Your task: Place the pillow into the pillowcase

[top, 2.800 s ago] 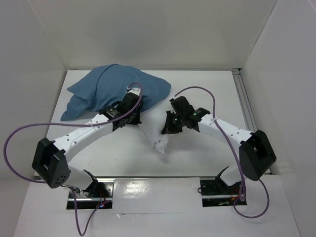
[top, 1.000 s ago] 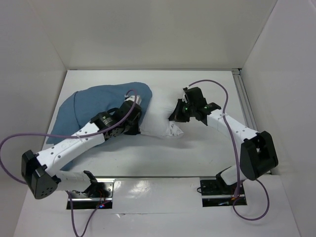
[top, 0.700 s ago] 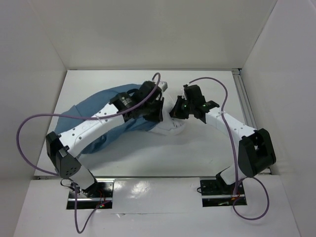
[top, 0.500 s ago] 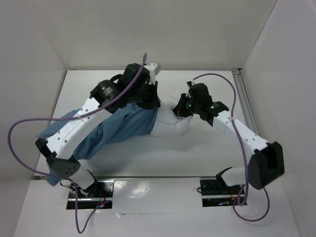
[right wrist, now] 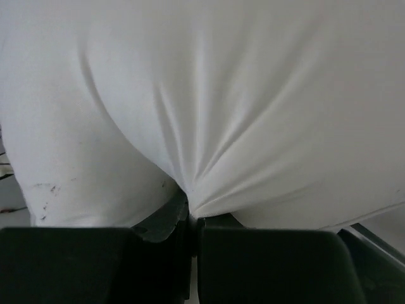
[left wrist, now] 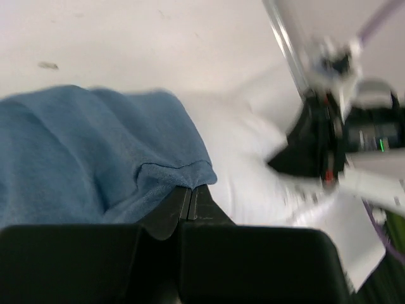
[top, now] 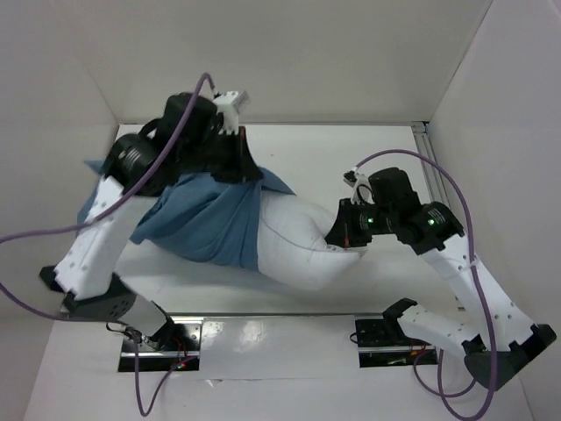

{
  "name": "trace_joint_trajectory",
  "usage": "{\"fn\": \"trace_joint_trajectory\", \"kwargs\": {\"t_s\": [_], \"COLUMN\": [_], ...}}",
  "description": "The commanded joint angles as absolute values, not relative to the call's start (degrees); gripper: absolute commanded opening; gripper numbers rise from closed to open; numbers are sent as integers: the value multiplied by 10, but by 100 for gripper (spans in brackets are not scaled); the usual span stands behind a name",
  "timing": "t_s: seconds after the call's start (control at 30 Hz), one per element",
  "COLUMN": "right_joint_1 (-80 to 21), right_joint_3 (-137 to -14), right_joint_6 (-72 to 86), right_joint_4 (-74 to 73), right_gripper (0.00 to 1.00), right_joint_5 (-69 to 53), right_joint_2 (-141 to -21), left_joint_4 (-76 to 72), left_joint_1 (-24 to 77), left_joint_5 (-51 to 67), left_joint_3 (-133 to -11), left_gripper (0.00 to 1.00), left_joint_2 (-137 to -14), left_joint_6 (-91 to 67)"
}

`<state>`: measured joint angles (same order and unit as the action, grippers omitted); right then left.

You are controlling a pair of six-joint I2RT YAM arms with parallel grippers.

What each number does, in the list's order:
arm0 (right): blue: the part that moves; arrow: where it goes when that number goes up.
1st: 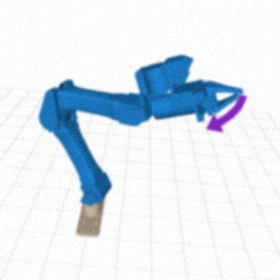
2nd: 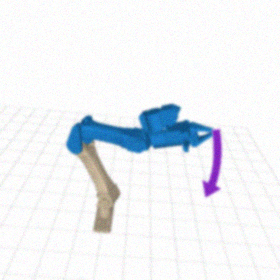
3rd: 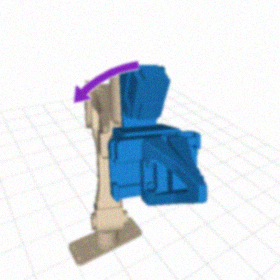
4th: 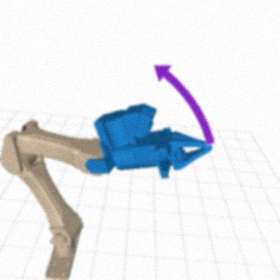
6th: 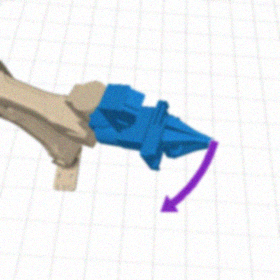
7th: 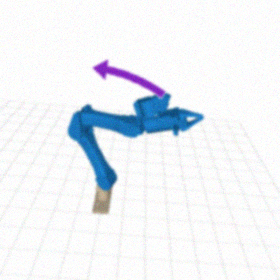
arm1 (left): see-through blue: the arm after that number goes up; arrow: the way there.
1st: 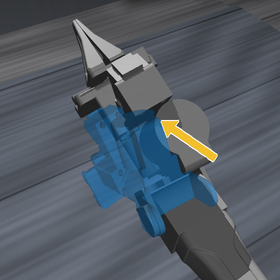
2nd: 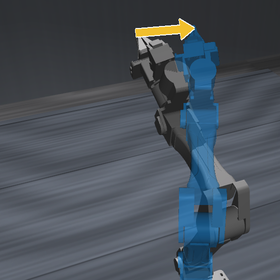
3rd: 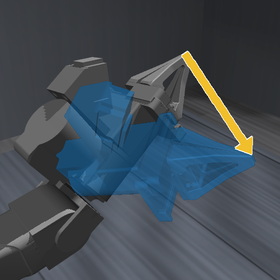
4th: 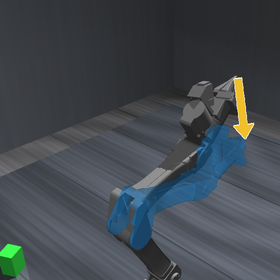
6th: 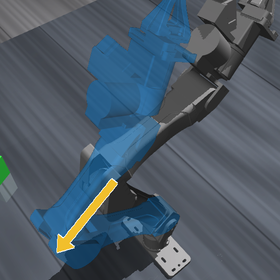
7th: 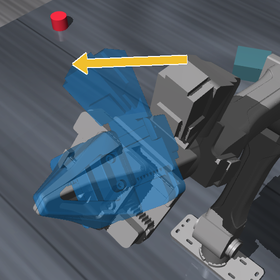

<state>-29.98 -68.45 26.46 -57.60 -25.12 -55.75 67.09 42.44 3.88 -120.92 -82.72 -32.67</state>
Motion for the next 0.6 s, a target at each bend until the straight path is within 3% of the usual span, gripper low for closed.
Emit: {"fn": "trace_joint_trajectory", "kwargs": {"t_s": [0.0, 0.1, 0.17, 0.2, 0.23, 0.3, 0.37, 0.5, 0.57], "right_joint_1": [-306, -279, -216, -192, -167, -107, -65, -24, -24], "right_joint_3": [-674, -669, -708, -719, -727, -732, -737, -731, -731], "right_joint_6": [269, 287, 276, 276, 276, 294, 315, 312, 295], "right_joint_4": [-554, -485, -467, -454, -438, -382, -361, -343, -351], "right_gripper": [0, 0, 5, 18, 55, 72, 82, 86, 87], "right_joint_5": [-331, -352, -330, -320, -308, -248, -168, -142, -131], "right_joint_2": [-619, -711, -777, -794, -807, -830, -840, -822, -800], "left_joint_4": [572, 557, 557, 552, 543, 492, 453, 460, 481], "left_joint_1": [336, 266, 239, 233, 228, 228, 228, 233, 241], "left_joint_5": [108, 124, 141, 153, 153, 145, 127, 89, 51], "left_joint_3": [-1292, -1400, -1476, -1482, -1476, -1407, -1327, -1250, -1199], "left_gripper": [0, 1, 29, 45, 71, 87, 91, 72, 71], "left_joint_2": [-970, -1141, -1222, -1223, -1223, -1156, -1103, -1014, -978], "left_joint_6": [-306, -291, -286, -286, -286, -273, -258, -227, -215]}}
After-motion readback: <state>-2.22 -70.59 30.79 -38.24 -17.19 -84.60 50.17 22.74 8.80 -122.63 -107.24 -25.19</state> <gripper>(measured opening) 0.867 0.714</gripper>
